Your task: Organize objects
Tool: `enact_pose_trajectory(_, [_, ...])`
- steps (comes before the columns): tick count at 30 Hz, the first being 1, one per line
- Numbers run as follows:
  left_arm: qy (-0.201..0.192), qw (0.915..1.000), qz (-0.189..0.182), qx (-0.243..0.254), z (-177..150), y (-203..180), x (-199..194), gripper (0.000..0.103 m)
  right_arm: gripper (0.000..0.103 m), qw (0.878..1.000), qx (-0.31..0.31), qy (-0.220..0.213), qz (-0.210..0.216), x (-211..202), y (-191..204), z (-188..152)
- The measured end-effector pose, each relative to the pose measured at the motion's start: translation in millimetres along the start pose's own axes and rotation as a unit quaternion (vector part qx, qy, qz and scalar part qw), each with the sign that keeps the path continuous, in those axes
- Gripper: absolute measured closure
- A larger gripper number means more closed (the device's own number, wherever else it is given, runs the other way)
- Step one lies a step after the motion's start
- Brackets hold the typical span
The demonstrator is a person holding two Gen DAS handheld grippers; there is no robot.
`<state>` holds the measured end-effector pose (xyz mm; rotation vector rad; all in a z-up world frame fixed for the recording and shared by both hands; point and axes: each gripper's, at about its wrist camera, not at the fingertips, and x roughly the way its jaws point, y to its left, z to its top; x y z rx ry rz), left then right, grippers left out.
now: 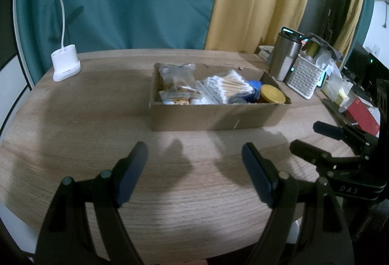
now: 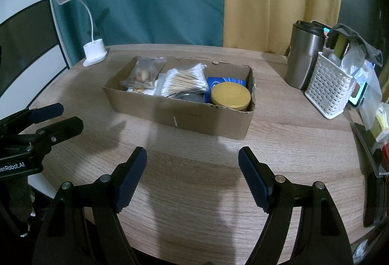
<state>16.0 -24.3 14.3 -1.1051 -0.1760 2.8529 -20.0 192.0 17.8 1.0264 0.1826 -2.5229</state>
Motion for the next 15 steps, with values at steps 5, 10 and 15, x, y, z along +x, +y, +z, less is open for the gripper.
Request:
enact_pose_trajectory(5, [0.0,1.0,0.0,0.0,0.1,0.4,0.3,0.022,0.023,1.0,0.0,0.0,0.0,0.2,0.1,0.5])
enact_pose_trajectory(10, [0.0,1.0,-0.001,0.001,0.3,0.0,1.1,0.022,0.023,1.0,0.0,0.001,0.0,0.2,0.7,0.7])
enact_pose_trajectory(15, [0.006,1.0,-0.001,0.001,1.4,0.1,6.5,0.022,0.023,1.0,0.002,0.005,0.001,2.7,0.6,1.5])
